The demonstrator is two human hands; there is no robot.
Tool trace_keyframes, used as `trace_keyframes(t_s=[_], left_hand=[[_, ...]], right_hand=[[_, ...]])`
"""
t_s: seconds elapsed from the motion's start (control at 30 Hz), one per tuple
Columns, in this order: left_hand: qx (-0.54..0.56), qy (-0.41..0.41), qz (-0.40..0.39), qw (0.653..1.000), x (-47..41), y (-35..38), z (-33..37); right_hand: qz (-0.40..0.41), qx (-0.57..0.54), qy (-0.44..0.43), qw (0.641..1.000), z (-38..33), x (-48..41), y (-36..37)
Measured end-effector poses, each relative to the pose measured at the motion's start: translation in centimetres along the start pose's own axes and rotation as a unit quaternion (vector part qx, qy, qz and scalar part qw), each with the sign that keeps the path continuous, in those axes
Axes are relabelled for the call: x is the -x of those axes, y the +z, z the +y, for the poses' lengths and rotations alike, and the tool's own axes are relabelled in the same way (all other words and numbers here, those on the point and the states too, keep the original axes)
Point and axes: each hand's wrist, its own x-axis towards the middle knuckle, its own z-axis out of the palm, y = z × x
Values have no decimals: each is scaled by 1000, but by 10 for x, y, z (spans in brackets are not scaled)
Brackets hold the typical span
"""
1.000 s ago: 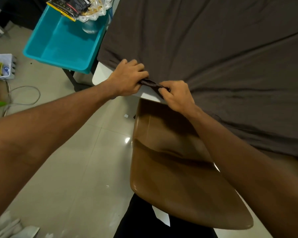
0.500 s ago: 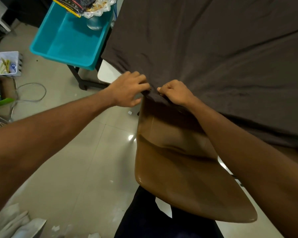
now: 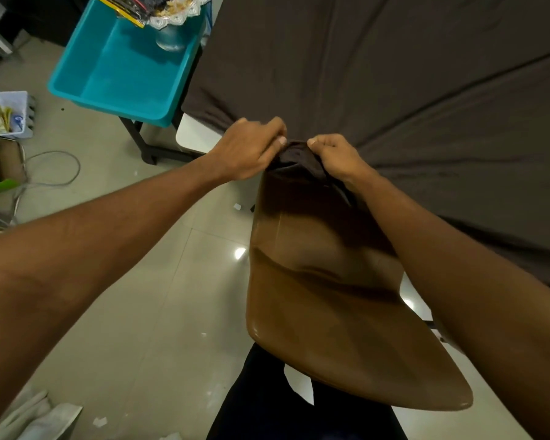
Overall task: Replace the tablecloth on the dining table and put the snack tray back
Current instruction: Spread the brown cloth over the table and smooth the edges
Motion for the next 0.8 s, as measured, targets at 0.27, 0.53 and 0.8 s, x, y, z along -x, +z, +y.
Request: trace_keyframes(t_s=[0.27,0.53,0.8], left_hand=[[-178,33,-124,976,-2,24,4],[-167,114,-120,972,7,6,-12],[-182,93,-79,976,21,-14,2]], right_hand=[[-53,-14,48,997,-4,-10,4],[141,203,-213,945,20,36,17],[233,332,-307,861,17,58,40]])
